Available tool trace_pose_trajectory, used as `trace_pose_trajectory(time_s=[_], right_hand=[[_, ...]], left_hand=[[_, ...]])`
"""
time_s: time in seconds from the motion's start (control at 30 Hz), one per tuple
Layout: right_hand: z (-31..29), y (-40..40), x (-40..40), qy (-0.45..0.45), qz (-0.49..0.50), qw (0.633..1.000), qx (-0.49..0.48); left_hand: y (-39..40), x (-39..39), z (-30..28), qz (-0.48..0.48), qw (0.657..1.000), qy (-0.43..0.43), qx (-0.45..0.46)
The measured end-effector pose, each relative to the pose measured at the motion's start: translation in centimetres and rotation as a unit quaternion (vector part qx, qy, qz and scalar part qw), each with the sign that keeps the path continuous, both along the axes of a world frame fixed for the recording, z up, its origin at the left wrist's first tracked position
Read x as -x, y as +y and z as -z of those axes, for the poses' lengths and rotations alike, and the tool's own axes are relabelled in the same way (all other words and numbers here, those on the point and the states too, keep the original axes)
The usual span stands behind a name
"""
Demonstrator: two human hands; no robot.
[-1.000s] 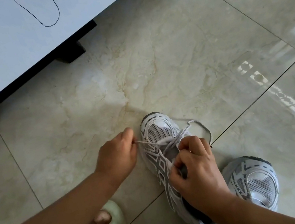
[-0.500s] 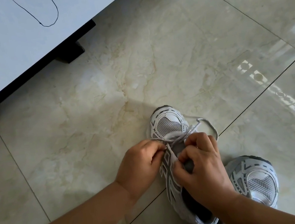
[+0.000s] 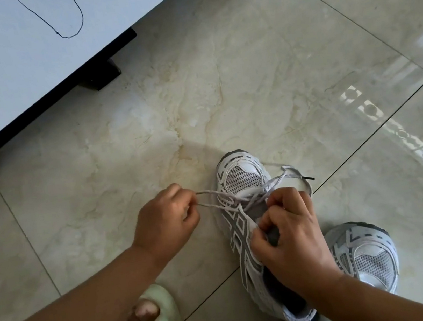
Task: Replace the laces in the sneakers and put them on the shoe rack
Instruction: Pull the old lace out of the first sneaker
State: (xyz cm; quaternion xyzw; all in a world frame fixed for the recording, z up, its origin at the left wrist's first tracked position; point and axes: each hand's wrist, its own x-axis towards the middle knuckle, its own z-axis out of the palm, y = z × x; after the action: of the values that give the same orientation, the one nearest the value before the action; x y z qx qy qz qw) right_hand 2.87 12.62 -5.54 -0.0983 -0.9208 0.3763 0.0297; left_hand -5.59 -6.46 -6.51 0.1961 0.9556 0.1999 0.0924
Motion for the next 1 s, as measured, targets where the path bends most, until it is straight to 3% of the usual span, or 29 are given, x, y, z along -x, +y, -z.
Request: trace_pose_trajectory(time_s=[0.2,0.37,0.67,0.87,1.0], right_hand=[[0.0,-0.1,0.1,0.005,-0.007,1.0,-0.004],[-0.1,-0.1,-0.1,0.002,-0.007,1.0,-0.007],[0.0,-0.2,0.0,0.003,-0.007,1.0,-0.013],[-0.1,0.0,-0.2,-0.017,0.012,1.0,-0.002],[-0.1,-0.2,0.0,-0.019,0.006,1.0,0.011]], left_hand=[[3.7,-1.8,-1.8,0.094,0.993,-0.011,-0.075],[4.4,-1.2,-1.5,0.126,0.991,0.002,-0.051],[4.1,-1.3,-0.8,0.111,0.991,-0.031,-0.063],[0.6,0.8,0.6,-0.019,0.999,-0.024,-0.019],[0.7,0.3,0.0,0.024,0.999,-0.027,-0.021]])
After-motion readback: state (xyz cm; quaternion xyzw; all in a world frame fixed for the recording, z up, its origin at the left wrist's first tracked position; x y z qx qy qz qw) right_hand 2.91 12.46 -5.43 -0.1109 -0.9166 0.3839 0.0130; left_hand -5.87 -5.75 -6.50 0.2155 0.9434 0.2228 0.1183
